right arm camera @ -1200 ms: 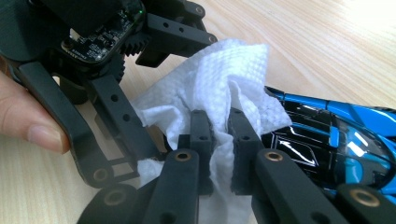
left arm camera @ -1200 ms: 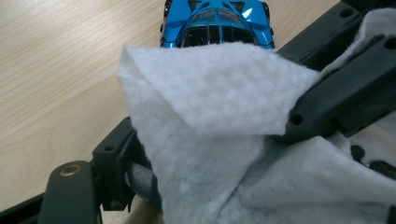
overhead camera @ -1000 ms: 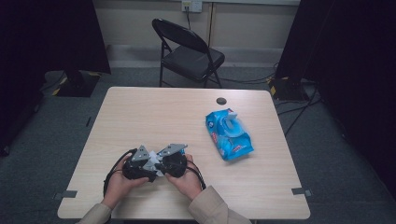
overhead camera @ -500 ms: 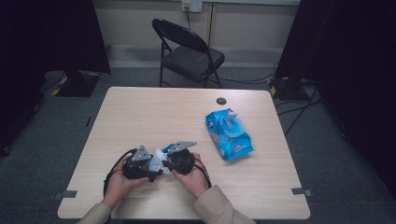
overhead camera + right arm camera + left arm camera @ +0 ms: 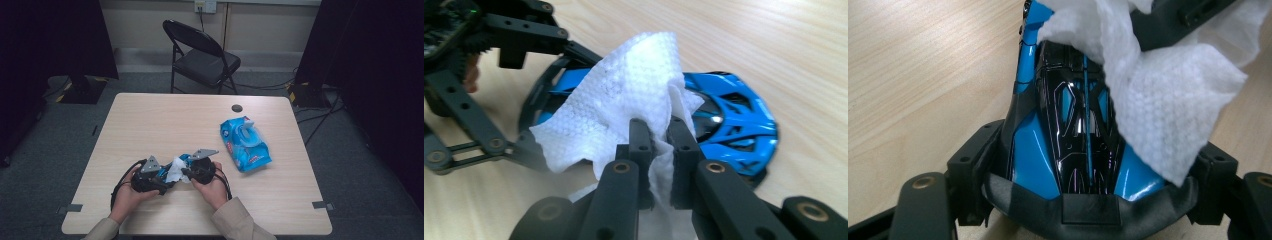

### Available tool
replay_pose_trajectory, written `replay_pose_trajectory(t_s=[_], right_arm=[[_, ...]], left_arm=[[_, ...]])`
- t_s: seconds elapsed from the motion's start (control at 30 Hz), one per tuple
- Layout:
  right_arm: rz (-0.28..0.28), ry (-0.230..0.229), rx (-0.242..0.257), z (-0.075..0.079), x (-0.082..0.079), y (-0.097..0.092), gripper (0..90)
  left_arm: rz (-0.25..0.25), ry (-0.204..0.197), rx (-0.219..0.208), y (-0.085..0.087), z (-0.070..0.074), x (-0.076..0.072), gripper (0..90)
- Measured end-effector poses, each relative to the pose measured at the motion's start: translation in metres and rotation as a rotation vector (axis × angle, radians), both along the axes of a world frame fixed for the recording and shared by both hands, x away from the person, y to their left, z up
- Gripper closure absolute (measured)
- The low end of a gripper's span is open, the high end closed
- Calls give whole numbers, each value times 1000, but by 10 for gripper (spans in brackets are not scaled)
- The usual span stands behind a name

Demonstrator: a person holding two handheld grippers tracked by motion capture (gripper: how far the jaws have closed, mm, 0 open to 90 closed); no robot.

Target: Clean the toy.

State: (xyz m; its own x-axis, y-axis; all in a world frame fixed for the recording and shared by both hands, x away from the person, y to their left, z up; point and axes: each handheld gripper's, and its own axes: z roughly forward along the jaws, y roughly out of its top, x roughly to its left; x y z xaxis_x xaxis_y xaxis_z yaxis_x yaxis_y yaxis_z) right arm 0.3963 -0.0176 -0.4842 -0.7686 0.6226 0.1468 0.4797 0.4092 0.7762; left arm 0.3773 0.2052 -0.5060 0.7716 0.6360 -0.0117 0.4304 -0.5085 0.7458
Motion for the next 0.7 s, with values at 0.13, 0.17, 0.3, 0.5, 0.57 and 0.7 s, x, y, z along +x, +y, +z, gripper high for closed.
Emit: replay_pose_trajectory(t_s=[0.13, 0.17, 0.3, 0.5, 0.57, 0.7], right_arm=[[-15, 10, 15, 0, 4, -4, 848], [-19, 5, 11, 0, 4, -4, 847], [-46, -14, 10, -1, 7, -8, 848], [-85, -11, 8, -1, 16, -16, 848], [-109, 13, 30, -3, 21, -21, 850], [-149, 26, 36, -7, 30, -27, 850]], left_arm=[[0, 0, 0, 0, 0, 0, 243], [0, 0, 1, 0, 0, 0, 243], [0, 0, 0, 0, 0, 0, 243], [0, -1, -1, 0, 0, 0, 243], [0, -1, 0, 0, 0, 0, 243], [-1, -1, 0, 0, 0, 0, 243]])
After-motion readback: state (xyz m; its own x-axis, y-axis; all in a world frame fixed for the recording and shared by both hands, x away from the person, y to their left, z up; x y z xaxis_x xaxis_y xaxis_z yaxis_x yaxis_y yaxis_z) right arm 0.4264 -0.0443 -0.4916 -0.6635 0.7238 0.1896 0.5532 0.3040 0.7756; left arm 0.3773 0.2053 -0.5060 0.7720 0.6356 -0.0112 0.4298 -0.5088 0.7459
